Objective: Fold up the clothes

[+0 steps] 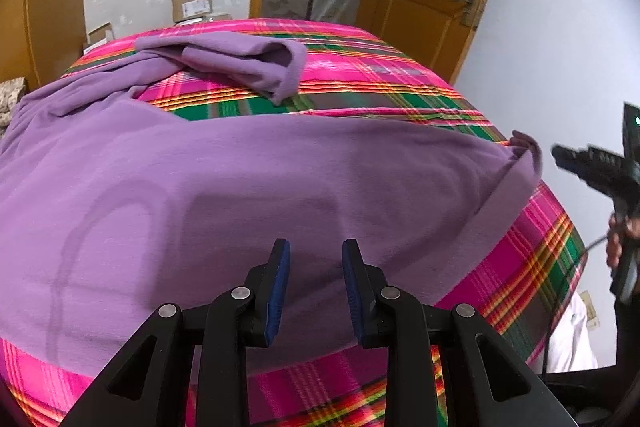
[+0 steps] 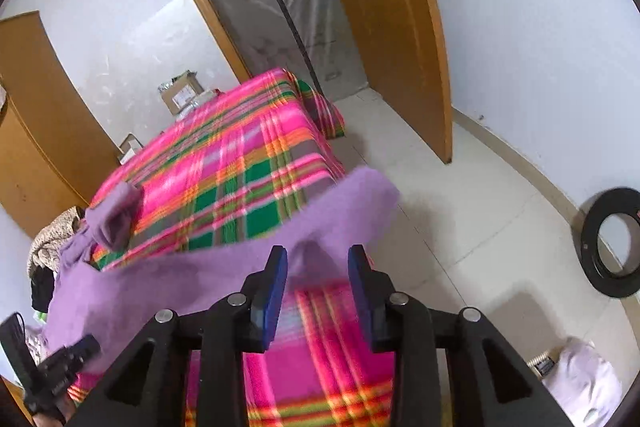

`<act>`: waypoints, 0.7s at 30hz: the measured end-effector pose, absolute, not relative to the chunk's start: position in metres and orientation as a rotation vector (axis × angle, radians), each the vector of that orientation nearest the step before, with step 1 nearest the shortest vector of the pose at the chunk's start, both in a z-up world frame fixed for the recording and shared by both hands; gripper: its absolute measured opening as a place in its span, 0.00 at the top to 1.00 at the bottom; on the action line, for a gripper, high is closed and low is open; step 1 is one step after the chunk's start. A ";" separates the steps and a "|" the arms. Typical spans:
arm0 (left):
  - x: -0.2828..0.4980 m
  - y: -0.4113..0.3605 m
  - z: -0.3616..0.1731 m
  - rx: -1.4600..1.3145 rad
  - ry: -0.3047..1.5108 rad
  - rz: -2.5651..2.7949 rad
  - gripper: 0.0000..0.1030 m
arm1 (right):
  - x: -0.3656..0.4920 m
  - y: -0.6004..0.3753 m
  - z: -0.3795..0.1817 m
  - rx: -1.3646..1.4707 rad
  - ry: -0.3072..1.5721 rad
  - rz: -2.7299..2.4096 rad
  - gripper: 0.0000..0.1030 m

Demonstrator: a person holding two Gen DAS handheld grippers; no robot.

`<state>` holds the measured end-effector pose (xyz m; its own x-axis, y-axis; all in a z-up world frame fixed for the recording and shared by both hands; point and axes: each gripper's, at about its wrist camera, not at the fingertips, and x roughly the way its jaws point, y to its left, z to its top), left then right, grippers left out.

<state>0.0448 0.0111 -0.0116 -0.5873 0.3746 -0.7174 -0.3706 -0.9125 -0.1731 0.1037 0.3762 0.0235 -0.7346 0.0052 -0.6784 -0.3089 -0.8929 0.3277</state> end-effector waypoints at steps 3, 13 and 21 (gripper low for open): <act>0.045 0.015 -0.012 -1.118 0.003 2.475 0.73 | 0.082 0.369 0.027 -1.064 0.577 2.700 0.68; 0.042 0.018 -0.014 -1.122 0.015 2.469 0.73 | 0.053 0.366 0.000 -1.226 0.449 2.599 0.70; 0.042 0.019 -0.014 -1.117 0.018 2.459 0.73 | 0.082 0.377 0.028 -1.009 0.606 2.754 0.93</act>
